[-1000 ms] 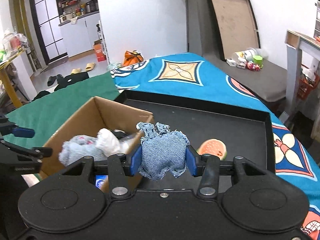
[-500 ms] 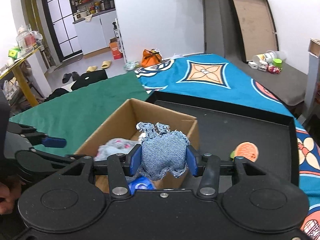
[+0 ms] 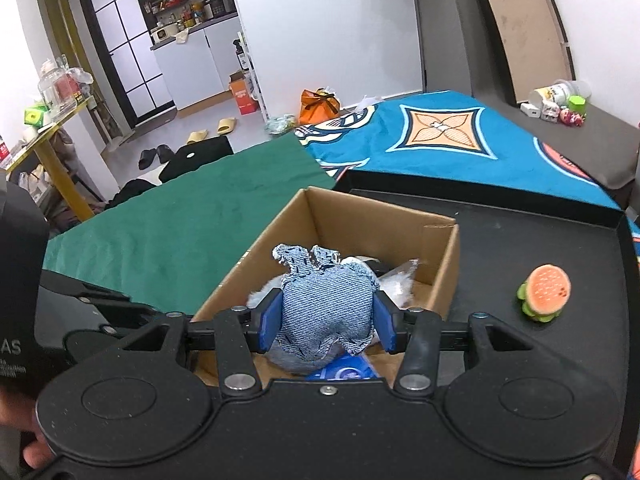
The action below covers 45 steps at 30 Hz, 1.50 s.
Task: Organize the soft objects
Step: 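Carry the blue denim plush with the right tool over the box, then open the right tool to drop the denim plush into the box, then move the right tool to the burger plush and grasp it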
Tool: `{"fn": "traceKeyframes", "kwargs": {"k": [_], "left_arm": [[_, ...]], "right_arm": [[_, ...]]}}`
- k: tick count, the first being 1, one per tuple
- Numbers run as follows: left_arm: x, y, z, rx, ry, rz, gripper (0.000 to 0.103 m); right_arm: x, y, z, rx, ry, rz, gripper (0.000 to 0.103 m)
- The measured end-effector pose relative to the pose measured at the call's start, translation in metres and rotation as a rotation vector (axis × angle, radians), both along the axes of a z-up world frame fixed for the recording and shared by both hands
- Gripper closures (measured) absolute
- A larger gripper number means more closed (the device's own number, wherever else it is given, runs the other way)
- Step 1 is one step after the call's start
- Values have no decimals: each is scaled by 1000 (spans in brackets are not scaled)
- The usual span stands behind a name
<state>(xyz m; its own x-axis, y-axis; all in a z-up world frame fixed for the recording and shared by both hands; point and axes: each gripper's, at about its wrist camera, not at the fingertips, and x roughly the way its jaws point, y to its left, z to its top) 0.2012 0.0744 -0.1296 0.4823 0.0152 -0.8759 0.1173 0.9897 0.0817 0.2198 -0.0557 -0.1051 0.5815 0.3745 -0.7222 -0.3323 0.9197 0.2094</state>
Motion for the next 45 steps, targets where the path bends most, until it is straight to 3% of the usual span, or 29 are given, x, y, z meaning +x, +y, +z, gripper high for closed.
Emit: {"fn": "traceKeyframes", "kwargs": {"k": [4, 9, 16, 33, 45], "left_arm": [[-2, 1, -1, -10, -7, -10, 96], [-2, 6, 0, -46, -8, -4, 96], [-1, 8, 0, -52, -4, 0, 96], [-3, -6, 1, 50, -18, -13, 91], [-2, -19, 1, 181, -39, 3, 69]], "right_arm": [[1, 10, -3, 18, 17, 3, 55], [2, 11, -2, 98, 37, 5, 37], [4, -10, -3, 123, 68, -50, 37], [4, -59, -5, 45, 37, -93, 37], [17, -98, -20, -44, 16, -86, 36]]}}
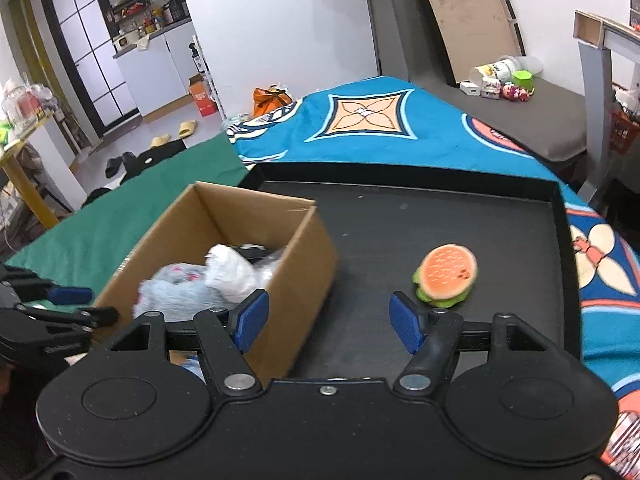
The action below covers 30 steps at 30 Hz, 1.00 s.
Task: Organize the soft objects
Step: 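Move the right tool to the burger plush and grasp it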
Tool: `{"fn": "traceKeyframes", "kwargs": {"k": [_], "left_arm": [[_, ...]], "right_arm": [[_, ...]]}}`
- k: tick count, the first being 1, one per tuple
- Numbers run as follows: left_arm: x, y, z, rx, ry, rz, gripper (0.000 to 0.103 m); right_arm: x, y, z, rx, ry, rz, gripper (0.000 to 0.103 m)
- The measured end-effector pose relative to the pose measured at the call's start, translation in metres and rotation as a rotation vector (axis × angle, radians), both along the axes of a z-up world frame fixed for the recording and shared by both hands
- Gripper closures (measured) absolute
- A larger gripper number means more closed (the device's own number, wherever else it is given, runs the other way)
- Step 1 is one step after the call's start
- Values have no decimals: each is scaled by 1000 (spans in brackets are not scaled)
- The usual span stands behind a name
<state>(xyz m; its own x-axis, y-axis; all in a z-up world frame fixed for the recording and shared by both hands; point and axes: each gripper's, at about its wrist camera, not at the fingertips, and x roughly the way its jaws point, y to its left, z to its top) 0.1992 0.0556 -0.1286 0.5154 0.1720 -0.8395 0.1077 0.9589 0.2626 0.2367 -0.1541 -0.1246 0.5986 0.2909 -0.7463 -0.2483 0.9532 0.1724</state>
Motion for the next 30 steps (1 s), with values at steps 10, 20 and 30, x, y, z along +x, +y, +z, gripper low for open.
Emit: {"fn": "traceKeyframes", "kwargs": {"k": [10, 20, 30], "left_arm": [[3, -10, -2, 84, 0, 1, 53], [6, -20, -3, 142, -5, 3, 42], [12, -24, -6, 184, 16, 8, 34]], "right_arm": [[16, -19, -10, -70, -24, 56, 33], [30, -29, -25, -85, -58, 75, 19], [43, -53, -59, -11, -13, -32, 17]]}}
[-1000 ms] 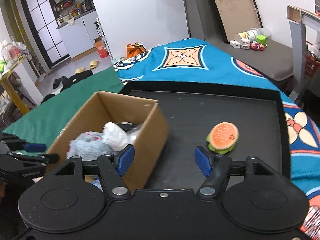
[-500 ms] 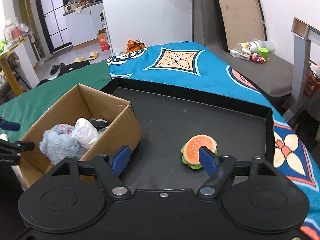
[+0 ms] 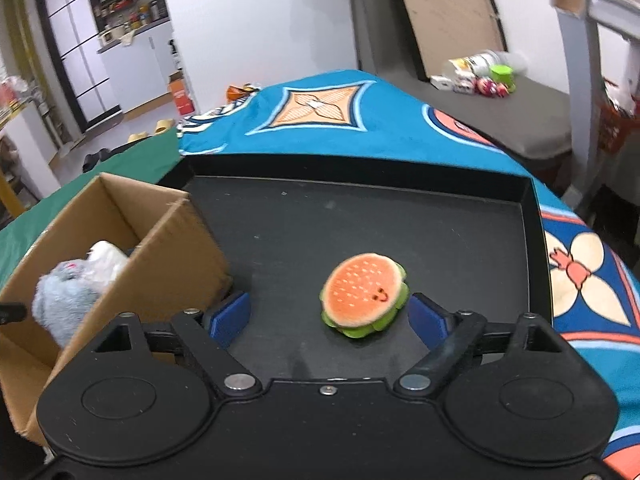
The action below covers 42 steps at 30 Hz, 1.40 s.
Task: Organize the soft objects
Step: 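Move the right tool to the burger plush and grasp it, then lift the burger plush with the right tool and carry it over the box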
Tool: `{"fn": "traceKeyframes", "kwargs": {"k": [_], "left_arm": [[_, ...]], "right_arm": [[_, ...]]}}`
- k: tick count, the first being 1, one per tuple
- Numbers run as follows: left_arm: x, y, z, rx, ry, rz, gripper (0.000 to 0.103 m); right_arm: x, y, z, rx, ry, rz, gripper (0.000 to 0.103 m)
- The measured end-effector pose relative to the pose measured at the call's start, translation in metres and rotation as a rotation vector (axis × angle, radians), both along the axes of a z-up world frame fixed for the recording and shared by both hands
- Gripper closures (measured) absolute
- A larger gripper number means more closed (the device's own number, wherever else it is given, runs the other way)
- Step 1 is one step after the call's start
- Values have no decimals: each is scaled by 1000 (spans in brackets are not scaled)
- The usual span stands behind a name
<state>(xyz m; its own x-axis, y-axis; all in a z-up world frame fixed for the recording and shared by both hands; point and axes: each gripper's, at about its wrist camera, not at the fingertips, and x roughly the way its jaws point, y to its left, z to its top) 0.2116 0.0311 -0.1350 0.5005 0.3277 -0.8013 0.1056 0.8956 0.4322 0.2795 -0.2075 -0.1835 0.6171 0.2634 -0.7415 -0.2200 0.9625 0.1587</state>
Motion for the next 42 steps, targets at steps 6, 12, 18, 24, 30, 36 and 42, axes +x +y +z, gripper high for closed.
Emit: {"fn": "traceKeyframes", "kwargs": {"k": [6, 12, 18, 24, 30, 36, 42], "left_arm": [[4, -9, -5, 59, 21, -9, 34], [5, -14, -8, 103, 28, -9, 34], [4, -13, -8, 110, 25, -7, 34], [2, -13, -7, 106, 15, -7, 34], [-1, -12, -6, 100, 7, -11, 34], [-2, -13, -5, 102, 4, -16, 34], [-5, -16, -5, 105, 0, -19, 34]], "right_arm": [[11, -4, -16, 17, 21, -41, 18], [18, -4, -28, 18, 19, -65, 18], [17, -2, -35, -33, -4, -67, 56], [10, -9, -31, -40, 3, -49, 62], [-2, -16, -26, -38, 28, -31, 62], [-13, -25, -25, -50, 54, -27, 50], [-21, -40, -23, -68, 62, -61, 44]]}}
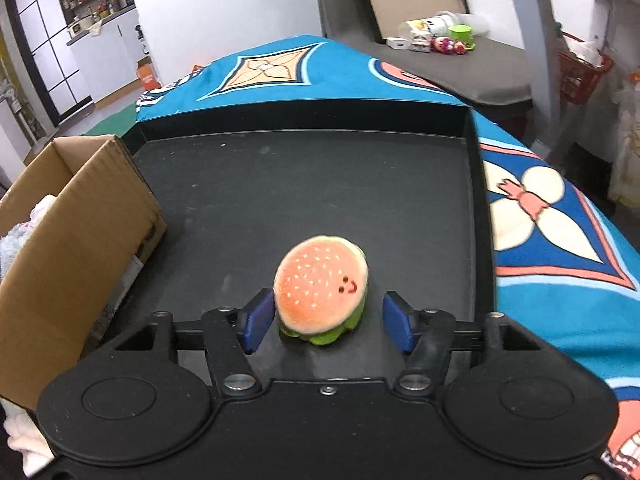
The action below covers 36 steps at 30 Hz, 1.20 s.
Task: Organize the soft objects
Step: 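Lift the burger plush with the right tool and carry it over the box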
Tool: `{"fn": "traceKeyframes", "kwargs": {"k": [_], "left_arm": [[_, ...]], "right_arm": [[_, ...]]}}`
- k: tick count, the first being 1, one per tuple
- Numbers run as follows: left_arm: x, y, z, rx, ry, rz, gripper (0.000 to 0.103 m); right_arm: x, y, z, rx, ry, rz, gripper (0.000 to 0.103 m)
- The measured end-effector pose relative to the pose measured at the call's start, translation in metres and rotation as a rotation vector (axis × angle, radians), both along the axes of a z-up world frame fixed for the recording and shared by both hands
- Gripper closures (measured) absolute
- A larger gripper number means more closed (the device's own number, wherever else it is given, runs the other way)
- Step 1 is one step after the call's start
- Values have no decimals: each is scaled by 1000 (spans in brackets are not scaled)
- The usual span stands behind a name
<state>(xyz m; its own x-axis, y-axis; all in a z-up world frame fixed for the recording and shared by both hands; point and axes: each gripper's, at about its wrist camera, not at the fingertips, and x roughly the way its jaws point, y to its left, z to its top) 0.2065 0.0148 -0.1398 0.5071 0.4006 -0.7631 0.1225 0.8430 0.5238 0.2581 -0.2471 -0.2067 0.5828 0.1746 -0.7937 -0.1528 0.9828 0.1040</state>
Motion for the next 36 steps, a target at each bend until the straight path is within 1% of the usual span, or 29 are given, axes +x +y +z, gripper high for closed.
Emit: {"fn": "traceKeyframes", "kwargs": {"k": [3, 5, 6, 7, 9, 11, 18, 22, 23, 25, 26, 27, 28, 31, 36], "left_arm": [[-1, -2, 1, 4, -3, -2, 34], [-2, -2, 2, 7, -3, -4, 34], [-2, -2, 2, 7, -4, -4, 34], [-2, -2, 3, 7, -4, -5, 34], [-2, -2, 3, 7, -3, -5, 34], [-2, -3, 2, 8, -2, -5, 34], [-1, -3, 2, 13, -5, -6, 34], [-3, -3, 2, 33, -26, -7, 34], [-3, -4, 1, 38, -27, -8, 34], [-2, -4, 0, 43, -20, -11, 34], [-2, -5, 0, 44, -17, -13, 34], [-2, -5, 0, 44, -17, -13, 34], [-2, -4, 0, 43, -17, -12, 34], [-2, -4, 0, 37, -19, -6, 34], [-5, -4, 2, 38, -23, -11, 34]], "right_arm": [[-4, -5, 2, -25, -11, -21, 44], [-5, -8, 3, -16, -10, -28, 43], [-4, -8, 3, -8, -9, -29, 41], [-3, -8, 4, 0, -12, -31, 39], [-1, -6, 5, 0, -26, -33, 27], [1, -3, 4, -9, -40, -31, 22], [12, 3, -8, -11, -22, -37, 22], [14, 7, -11, -22, -27, -33, 23], [13, 8, -11, -26, -28, -31, 24], [12, 10, -10, -25, -30, -24, 29], [11, 11, -10, -33, -32, -19, 40], [11, 12, -9, -53, -32, -17, 57], [12, 13, -7, -70, -33, -16, 59], [11, 7, -4, -26, -13, -29, 60], [3, 4, 4, -10, -22, -66, 60]]}}
